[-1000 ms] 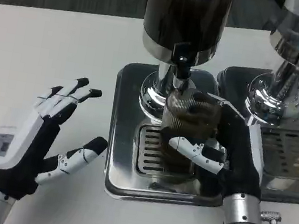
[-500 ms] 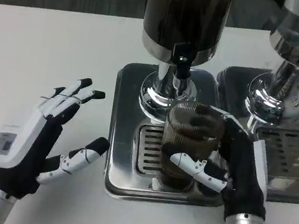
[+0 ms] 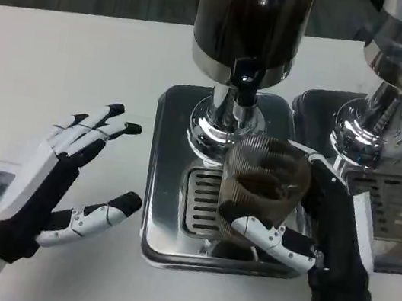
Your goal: Grasp the cup under the faucet to collect the drink, then remove the cup.
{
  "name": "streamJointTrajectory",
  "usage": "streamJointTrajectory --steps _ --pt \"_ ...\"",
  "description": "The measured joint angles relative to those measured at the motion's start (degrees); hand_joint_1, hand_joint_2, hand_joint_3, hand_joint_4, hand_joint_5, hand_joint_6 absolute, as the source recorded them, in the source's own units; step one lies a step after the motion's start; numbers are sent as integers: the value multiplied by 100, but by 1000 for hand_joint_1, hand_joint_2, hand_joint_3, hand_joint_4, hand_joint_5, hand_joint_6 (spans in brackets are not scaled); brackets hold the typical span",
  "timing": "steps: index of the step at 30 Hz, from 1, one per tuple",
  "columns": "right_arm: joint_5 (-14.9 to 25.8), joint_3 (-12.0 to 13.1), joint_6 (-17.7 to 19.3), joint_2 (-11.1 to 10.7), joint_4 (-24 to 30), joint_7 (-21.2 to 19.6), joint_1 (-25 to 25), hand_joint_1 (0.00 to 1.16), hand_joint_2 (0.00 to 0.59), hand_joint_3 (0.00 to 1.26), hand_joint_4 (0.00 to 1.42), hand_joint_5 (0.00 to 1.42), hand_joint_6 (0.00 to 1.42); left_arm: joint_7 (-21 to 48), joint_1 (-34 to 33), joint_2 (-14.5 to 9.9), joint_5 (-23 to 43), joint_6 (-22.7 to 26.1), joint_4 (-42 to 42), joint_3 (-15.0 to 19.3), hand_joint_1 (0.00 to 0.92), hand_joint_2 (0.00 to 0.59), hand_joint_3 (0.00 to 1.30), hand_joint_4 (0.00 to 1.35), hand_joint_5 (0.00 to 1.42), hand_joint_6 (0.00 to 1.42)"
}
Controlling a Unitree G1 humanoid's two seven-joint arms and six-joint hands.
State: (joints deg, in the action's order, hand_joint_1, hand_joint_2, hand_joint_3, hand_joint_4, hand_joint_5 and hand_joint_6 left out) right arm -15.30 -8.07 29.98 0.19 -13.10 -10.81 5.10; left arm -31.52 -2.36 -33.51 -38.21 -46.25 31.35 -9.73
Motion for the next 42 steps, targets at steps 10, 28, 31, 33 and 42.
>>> streamJointTrajectory --steps 10,28,31,33,42 --pt "99 -125 -49 26 608 168 431 1052 124 577 645 780 1038 324 156 -162 152 -92 -275 80 0 189 175 0 142 79" --pt "557 -308 -430 -264 1869 1190 1013 1049 123 584 670 811 1096 1584 1565 -612 500 73 -1781 701 0 184 63 0 37 0" --pt "590 -311 -443 -325 2033 1297 1116 1046 123 589 670 812 1097 1614 1724 -613 480 89 -2002 765 0 184 55 0 25 0" --pt "686 -289 -460 -411 2120 1414 1170 1044 120 591 670 812 1098 1632 1881 -612 429 118 -2198 854 0 182 48 0 15 0" --pt "1132 -213 -794 -777 2720 1931 1414 1036 115 595 670 812 1103 1653 2735 -578 120 279 -2997 1268 0 164 35 0 0 0"
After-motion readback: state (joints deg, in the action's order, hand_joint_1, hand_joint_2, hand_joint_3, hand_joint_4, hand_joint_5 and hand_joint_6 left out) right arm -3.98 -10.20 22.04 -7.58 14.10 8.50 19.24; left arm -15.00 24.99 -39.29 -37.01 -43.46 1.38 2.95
